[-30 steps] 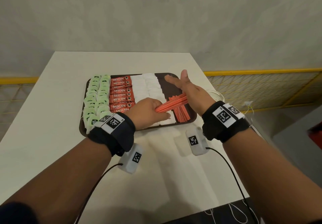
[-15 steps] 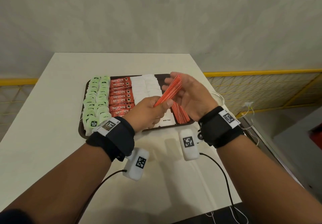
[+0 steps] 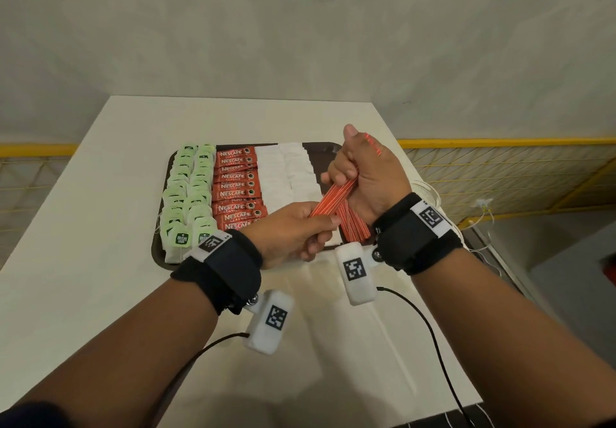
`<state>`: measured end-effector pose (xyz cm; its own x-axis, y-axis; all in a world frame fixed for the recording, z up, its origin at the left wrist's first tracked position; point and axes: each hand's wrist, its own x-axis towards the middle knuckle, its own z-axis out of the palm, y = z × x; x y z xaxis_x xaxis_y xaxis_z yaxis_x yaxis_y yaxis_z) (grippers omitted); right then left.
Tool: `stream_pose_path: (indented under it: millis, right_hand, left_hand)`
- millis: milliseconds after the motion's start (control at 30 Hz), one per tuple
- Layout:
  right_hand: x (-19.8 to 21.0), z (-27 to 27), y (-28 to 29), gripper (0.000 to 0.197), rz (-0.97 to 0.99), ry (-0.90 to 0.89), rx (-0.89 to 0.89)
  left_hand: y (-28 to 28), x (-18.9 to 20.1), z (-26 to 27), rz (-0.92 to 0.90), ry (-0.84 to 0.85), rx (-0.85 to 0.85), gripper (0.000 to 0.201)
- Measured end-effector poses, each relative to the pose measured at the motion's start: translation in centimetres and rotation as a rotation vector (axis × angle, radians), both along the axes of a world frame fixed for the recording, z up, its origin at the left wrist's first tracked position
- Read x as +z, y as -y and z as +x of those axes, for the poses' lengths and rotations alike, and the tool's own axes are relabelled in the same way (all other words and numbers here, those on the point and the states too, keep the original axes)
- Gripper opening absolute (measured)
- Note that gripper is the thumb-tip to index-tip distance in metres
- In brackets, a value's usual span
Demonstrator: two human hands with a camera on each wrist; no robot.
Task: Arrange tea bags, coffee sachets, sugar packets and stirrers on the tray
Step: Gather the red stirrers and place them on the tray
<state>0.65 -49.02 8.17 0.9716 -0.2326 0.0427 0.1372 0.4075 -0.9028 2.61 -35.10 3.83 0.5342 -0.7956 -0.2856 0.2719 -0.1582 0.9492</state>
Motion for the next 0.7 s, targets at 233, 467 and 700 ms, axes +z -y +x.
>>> stream_pose_path:
  millis: [233, 467, 700]
  right_hand:
    - [-1.9, 1.7, 0.0, 0.029, -0.679, -0.112, -0.037]
    - [-2.9, 6.1, 1.4, 0.03, -0.824, -0.24, 0.052]
    - [-2.4, 14.2, 6.4, 0.025, -1.115, -0.532, -0.079]
  left_hand:
    - [0.8, -0.5, 0.8, -0.019, -0.145, 0.137, 0.018]
    - [0.9, -1.1, 3.9, 0.109, 0.037, 0.176, 0.021]
    - [-2.2, -0.4, 6.0, 0.307, 0.306, 0.288, 0.051]
